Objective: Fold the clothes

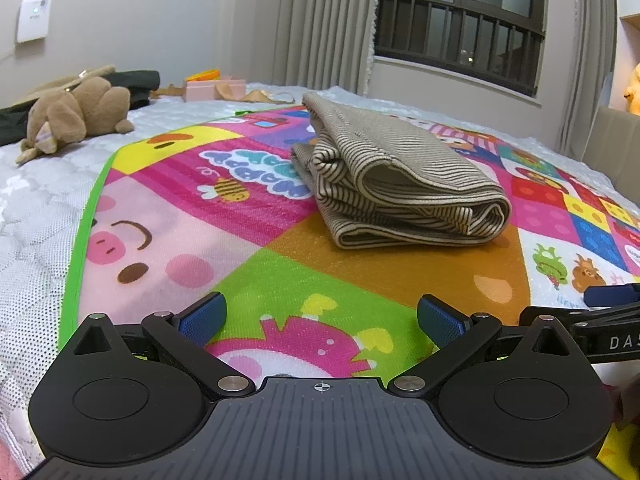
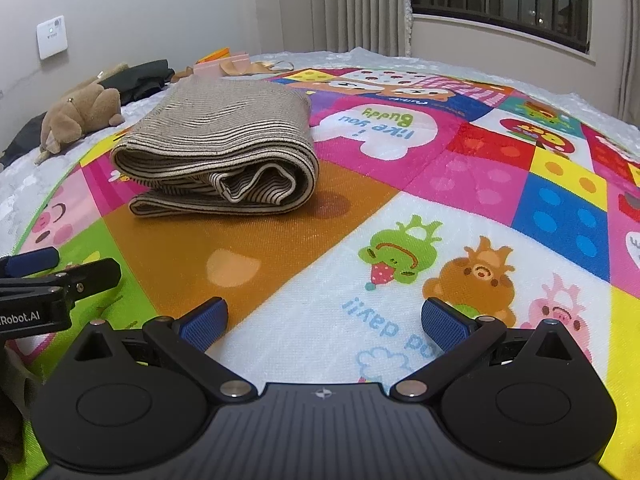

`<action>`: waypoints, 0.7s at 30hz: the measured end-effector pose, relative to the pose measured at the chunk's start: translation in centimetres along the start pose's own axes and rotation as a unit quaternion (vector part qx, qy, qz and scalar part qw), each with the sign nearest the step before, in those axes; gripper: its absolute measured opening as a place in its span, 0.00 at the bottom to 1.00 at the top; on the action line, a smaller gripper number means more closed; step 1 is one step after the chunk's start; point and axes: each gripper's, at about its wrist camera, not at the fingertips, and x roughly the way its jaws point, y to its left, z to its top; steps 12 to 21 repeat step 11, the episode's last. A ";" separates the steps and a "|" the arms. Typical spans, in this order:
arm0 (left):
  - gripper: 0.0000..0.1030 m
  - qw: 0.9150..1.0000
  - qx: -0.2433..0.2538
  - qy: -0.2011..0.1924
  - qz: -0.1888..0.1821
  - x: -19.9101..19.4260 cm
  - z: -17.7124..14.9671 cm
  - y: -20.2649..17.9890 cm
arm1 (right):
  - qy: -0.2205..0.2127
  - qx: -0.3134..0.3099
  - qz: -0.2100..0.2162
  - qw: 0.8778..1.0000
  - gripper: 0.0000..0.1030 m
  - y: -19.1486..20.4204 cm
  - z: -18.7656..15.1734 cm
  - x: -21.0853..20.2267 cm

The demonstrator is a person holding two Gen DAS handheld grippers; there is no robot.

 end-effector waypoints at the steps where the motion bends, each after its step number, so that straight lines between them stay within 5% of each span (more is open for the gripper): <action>1: 1.00 1.000 0.000 0.000 -0.001 0.0 0.0 0.0 | 0.001 0.000 -0.001 1.000 1.00 0.0 0.0 0.0; 7: 1.00 0.997 -0.055 -0.024 -0.056 -1.3 1.5 2.8 | -0.034 0.022 0.028 0.999 1.00 2.6 2.1 -0.9; 11: 1.00 0.984 -0.094 -0.153 -0.015 -4.3 4.2 7.1 | -0.069 0.043 0.059 0.995 1.00 5.1 4.1 -1.8; 21: 1.00 0.984 -0.094 -0.153 -0.015 -4.3 4.2 7.1 | -0.069 0.043 0.059 0.995 1.00 5.1 4.1 -1.8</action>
